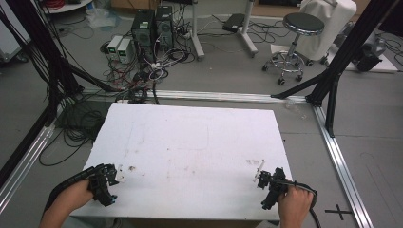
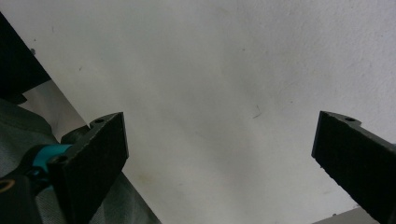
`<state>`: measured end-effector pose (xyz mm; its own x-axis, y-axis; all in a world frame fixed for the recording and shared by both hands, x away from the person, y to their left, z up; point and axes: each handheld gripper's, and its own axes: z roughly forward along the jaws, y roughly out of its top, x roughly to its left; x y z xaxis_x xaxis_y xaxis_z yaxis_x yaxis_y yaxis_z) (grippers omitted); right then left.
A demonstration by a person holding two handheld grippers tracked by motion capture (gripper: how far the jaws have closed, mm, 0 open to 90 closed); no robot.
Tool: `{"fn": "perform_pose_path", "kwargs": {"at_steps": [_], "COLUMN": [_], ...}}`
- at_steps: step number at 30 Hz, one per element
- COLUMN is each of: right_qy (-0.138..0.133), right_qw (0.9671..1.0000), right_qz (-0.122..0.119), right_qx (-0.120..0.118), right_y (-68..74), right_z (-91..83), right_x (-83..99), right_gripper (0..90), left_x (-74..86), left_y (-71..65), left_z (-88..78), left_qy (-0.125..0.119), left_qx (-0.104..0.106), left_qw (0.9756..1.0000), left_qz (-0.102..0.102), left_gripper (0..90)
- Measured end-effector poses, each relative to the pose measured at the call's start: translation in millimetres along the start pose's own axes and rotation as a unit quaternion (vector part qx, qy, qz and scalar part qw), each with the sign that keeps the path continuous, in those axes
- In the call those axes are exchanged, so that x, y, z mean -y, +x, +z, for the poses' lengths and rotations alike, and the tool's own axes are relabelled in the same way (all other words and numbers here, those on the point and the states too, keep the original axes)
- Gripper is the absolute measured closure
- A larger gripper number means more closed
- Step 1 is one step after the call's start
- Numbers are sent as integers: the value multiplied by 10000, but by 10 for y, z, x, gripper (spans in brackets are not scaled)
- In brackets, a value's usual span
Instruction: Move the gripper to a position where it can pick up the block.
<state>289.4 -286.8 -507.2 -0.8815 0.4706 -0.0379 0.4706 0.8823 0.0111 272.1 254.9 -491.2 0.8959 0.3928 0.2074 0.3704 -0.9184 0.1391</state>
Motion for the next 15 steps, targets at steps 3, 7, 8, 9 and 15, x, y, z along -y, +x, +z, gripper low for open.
{"fn": "perform_pose_path", "kwargs": {"at_steps": [3,7,8,9,15], "right_qy": [22,5,-3,-3,12], "right_qw": [10000,10000,10000,10000,10000], "right_qz": [34,19,35,35,25], "right_qx": [-7,26,26,26,-1], "right_y": [10,13,18,18,15], "right_z": [11,1,-1,-1,4], "right_x": [-2,-1,-1,-1,13], "right_gripper": [28,28,28,28,28], "left_x": [-9,-18,-23,-23,-32], "left_y": [-7,-11,-7,-7,-16], "left_z": [-2,-8,-12,-12,11], "left_qy": [11,-7,-24,-24,-66], "left_qx": [-5,-28,-21,-21,-18], "left_qw": [10000,10000,10000,10000,10000], "left_qz": [24,38,50,50,70], "left_gripper": [179,179,179,179,179]}}
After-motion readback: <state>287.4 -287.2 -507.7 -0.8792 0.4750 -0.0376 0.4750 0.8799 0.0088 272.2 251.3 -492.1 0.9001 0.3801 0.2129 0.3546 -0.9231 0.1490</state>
